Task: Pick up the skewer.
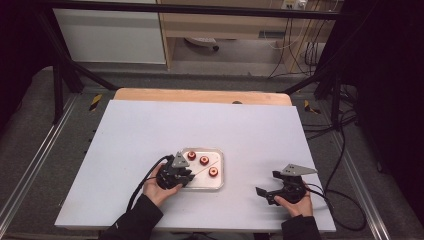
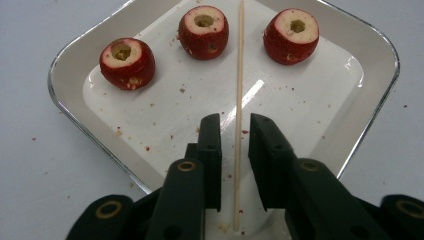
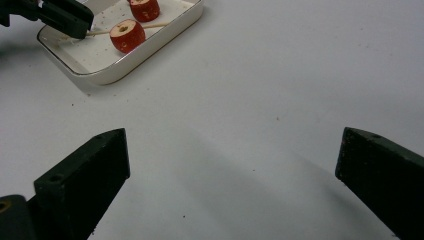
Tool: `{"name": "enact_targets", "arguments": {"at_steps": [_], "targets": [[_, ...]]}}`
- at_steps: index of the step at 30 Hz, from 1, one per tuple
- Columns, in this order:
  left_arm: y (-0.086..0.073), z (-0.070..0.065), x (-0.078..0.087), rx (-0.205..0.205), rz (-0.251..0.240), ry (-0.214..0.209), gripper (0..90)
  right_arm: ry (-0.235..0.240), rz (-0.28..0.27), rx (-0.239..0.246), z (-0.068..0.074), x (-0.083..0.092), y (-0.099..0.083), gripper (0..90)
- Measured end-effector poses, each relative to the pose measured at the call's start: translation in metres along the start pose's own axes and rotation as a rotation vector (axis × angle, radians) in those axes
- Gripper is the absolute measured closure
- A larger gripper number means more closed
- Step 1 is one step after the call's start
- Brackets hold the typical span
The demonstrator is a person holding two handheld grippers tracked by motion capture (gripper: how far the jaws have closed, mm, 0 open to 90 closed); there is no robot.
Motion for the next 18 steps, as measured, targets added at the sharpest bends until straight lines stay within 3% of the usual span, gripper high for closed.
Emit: {"name": "enact_targets", "arguments": {"at_steps": [8,18], "targets": [[-0.0007,-0.0015,-0.0004,-0.010,-0.009,0.012,82.3,0.001,0.000,0.001,0.0001,0.0000,-0.0001,1.4],[-0.0015,-0.0018,-0.0003,0.008,-0.019,0.008,87.4,0.002,0.000,0.003,0.0001,0.0000,-0.0001,1.4]]}}
Point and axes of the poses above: each handheld gripper's, and its own axes: x roughly backward along the jaws, y roughly out of its top, z roughly to its left, the point moved 7 cm from there along -x, roughly forward along the jaws, and after that the axes turned 10 degrees about x, right-handed, at the moved point
